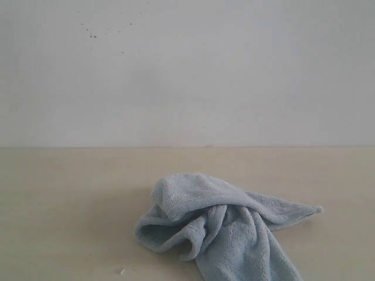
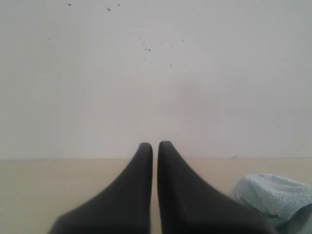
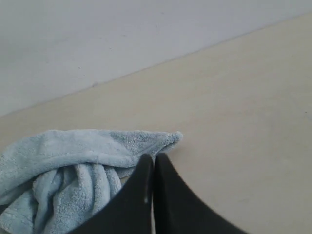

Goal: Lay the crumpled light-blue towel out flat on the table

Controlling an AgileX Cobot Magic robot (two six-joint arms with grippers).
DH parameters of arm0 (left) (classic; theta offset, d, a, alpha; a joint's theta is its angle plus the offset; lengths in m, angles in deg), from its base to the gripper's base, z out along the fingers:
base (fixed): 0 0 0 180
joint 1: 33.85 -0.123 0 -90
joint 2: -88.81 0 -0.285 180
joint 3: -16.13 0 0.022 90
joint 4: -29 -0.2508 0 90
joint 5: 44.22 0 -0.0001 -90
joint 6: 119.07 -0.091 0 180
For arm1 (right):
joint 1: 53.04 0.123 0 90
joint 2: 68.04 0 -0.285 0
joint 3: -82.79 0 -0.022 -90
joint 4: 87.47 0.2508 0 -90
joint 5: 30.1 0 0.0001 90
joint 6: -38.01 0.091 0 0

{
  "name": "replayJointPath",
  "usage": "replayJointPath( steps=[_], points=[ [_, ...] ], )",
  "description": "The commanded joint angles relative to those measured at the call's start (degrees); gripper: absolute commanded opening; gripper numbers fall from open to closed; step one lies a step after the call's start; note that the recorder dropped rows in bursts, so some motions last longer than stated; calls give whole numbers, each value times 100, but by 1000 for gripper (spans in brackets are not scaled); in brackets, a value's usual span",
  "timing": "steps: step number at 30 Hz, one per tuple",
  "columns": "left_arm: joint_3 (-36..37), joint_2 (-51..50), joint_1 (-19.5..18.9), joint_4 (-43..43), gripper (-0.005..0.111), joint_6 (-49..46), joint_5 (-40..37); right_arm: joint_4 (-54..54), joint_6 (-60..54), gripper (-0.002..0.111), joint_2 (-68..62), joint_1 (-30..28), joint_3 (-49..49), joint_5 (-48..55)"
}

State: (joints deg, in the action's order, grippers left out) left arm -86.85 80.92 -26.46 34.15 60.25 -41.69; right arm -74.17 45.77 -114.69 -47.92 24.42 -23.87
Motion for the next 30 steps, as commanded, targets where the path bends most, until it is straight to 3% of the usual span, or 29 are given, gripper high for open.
replayJointPath(
  steps=[1, 5, 12, 20, 24, 30],
  points=[
    [20, 10, 42, -24, 4, 27, 50, -25, -564, 1, -1498, 9, 995, 408],
    [20, 10, 42, -24, 4, 27, 50, -13, -1382, 9, -2624, 9, 1750, 487],
    [20, 10, 42, -24, 4, 27, 50, 84, -1614, 43, -4435, 9, 2746, 554],
    [20, 10, 42, -24, 4, 27, 50, 379, -1669, 45, -6093, 9, 3588, 788],
    [20, 10, 42, -24, 4, 27, 50, 796, -2375, 45, -6648, 9, 3964, 1249],
    [20, 10, 42, -24, 4, 27, 50, 1817, -3244, 45, -7043, 9, 4074, 1000]
  ],
)
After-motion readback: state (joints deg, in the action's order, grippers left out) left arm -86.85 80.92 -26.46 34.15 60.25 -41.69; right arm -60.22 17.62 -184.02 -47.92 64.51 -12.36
